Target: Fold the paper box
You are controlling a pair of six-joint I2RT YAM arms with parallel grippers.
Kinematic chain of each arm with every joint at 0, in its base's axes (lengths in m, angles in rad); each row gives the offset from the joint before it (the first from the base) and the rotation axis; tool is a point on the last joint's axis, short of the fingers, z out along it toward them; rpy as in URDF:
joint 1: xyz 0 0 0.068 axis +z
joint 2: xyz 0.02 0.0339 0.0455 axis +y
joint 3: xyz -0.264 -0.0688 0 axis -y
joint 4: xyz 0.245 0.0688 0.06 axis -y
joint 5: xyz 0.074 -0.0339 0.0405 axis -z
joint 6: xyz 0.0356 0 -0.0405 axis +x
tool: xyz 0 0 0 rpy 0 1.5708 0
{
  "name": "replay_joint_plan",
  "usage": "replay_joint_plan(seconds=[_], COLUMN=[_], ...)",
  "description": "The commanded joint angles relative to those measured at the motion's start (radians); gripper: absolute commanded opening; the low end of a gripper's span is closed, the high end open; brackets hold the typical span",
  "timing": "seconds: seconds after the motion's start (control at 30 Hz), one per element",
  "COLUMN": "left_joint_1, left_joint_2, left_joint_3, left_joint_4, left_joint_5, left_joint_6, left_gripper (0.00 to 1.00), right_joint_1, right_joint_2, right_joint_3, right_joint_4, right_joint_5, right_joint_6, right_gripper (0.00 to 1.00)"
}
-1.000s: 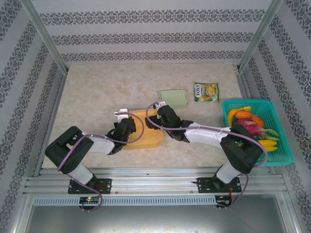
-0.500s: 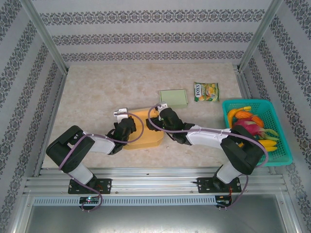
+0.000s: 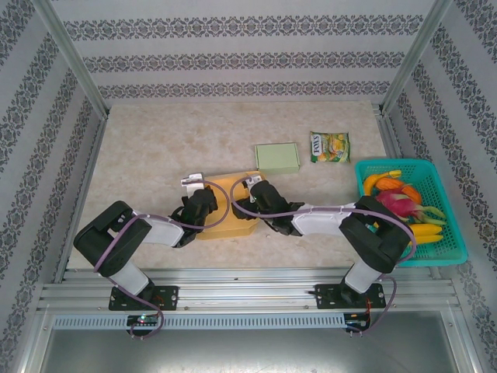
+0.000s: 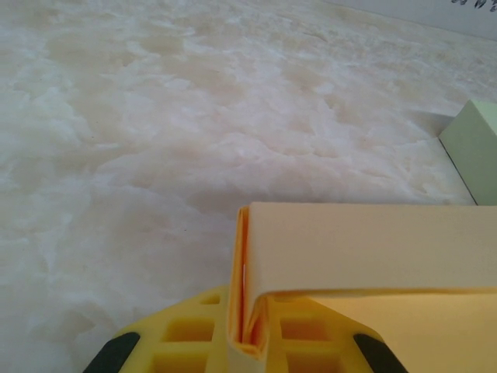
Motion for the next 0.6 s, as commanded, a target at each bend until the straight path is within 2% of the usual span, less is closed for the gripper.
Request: replay_joint_plan(seconds=[0.0,0.17,0.43,0.5,0.57], left_joint_1=[-0.009,-0.009,-0.009,-0.009,-0.005], left_joint_2=[0.013,0.006,-0.013,-0.030,-0.048], left_joint_3=[-0.005,-0.004,-0.033,-0.044,-0.054], left_joint_4=[-0.052,-0.046,0.036,0.057,0.072], left_joint_5=[0.017,0.033,0.099,0.131,0.167], left_joint_6=[-0.018,-0.002,0.091,0.107,0.118], left_gripper=[0.00,0.00,0.00,0.00,0.00], right_joint_1=[0.027,0.030,0.022,-0.011,-0.069], right_joint_2=[0.002,-0.045,-0.416,-0.497,-0.558], right_joint_3=[0.049,0.035,-0.069,-0.113,-0.158], right_joint_4=[0.058,-0.007,-0.302,-0.325,-0.322], right_joint_5=[-0.103,-0.052,0.188,0.205,0.164], right_joint_6=[-0.046,-0.085,-0.192,-0.196,-0.179], right_gripper=[0.62,0.62,0.63,0.64,0.63])
